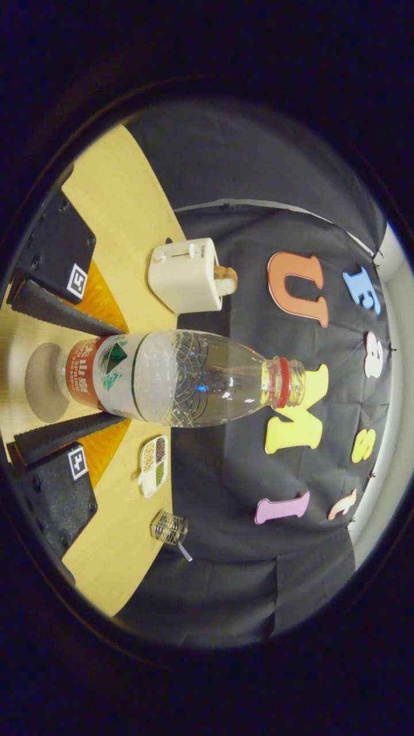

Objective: Take the bottle from table, then pour the juice into the cup, finally place the bottle on the coaster

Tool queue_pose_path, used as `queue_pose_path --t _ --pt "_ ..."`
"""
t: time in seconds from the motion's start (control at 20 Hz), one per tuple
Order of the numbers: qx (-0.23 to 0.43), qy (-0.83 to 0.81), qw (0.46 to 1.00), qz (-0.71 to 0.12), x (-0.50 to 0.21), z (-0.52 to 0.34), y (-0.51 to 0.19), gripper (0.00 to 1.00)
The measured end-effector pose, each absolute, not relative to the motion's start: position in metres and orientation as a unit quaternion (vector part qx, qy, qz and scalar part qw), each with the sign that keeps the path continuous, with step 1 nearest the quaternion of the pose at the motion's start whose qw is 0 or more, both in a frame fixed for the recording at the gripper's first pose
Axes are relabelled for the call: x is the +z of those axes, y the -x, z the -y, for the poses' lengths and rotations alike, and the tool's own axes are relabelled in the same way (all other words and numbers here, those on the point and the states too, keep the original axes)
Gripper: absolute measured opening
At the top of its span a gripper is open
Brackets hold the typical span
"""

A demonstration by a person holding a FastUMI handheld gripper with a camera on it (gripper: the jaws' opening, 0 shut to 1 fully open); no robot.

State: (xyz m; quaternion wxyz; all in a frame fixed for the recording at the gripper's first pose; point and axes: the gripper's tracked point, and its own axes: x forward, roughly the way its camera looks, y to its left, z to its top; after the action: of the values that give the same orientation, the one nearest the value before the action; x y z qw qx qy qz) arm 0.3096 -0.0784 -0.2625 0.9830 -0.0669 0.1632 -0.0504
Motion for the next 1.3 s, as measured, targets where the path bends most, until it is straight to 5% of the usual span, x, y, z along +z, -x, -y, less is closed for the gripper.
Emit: queue_pose_path --t 1.0,1.2,1.3 --pt "-0.043 0.076 0.978 -0.191 -0.3 0.092 -0.291 0.82" --pt "-0.039 0.094 0.976 -0.19 -0.293 0.091 -0.288 1.0" --pt "-0.039 0.101 0.976 -0.188 -0.284 0.092 -0.283 1.0"
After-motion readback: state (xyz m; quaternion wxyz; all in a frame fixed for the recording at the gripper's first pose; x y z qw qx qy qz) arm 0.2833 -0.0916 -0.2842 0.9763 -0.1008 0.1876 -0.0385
